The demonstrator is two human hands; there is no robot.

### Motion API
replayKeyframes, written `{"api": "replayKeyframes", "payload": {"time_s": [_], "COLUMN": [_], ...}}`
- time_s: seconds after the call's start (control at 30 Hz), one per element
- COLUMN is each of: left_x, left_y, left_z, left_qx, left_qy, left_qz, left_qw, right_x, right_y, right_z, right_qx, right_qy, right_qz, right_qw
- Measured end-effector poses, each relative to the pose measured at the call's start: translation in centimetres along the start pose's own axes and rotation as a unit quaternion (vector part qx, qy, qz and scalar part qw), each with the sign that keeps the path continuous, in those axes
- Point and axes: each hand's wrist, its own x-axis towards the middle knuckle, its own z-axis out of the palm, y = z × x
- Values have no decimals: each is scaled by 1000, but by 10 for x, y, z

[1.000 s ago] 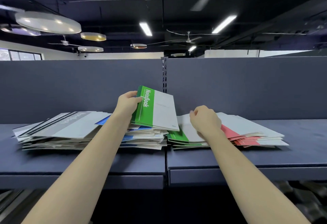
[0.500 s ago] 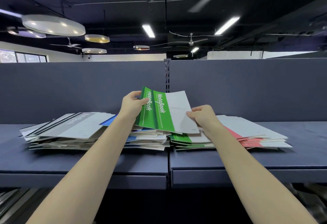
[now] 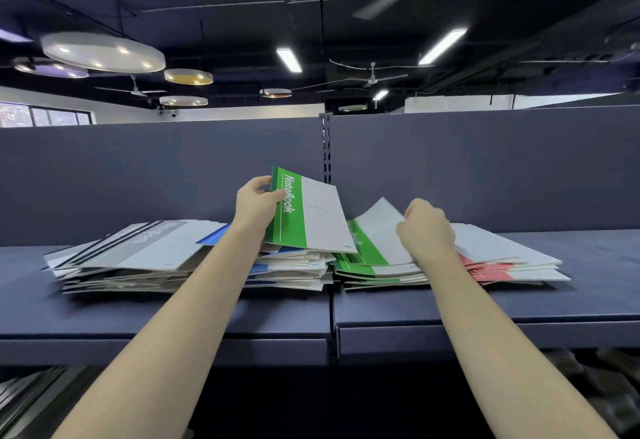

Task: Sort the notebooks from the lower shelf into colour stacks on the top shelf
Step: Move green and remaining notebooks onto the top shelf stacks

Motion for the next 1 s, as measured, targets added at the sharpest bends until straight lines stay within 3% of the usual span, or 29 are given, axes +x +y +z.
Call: {"api": "replayKeyframes", "payload": {"time_s": [0.23,0.3,0.4,0.57,0.6,0.7,0.77,0.9,1.0], "left_x": [2,2,0,-1,-1,-2,-2,-5,-8], "left_y": [0,1,4,1,0,-1,0,1,2], "left_z": [2,2,5,10,10,12,13,14,12], "left_qx": [17,26,35,0,-10,-7,13,15,27], "left_qy": [-5,-10,-35,-88,-96,-128,-131,-138,-147], "left_qz": [-10,-8,-1,9,9,22,28,-7,-7], "left_qw": [1000,1000,999,996,995,992,991,990,989], "right_x": [-3,-1,-1,-6,-5,-6,-9,0,7], "right_y": [-1,0,-5,-8,-11,-25,-32,-21,-3], "right_z": [2,5,9,13,15,17,17,10,2], "right_qx": [-28,-30,65,-98,-69,194,248,193,8], "right_qy": [-46,-29,-17,24,13,-105,-140,-51,-8], "right_qz": [-29,-47,-63,-113,-116,-72,-72,-41,-7], "right_qw": [998,998,996,989,991,973,956,979,1000]}}
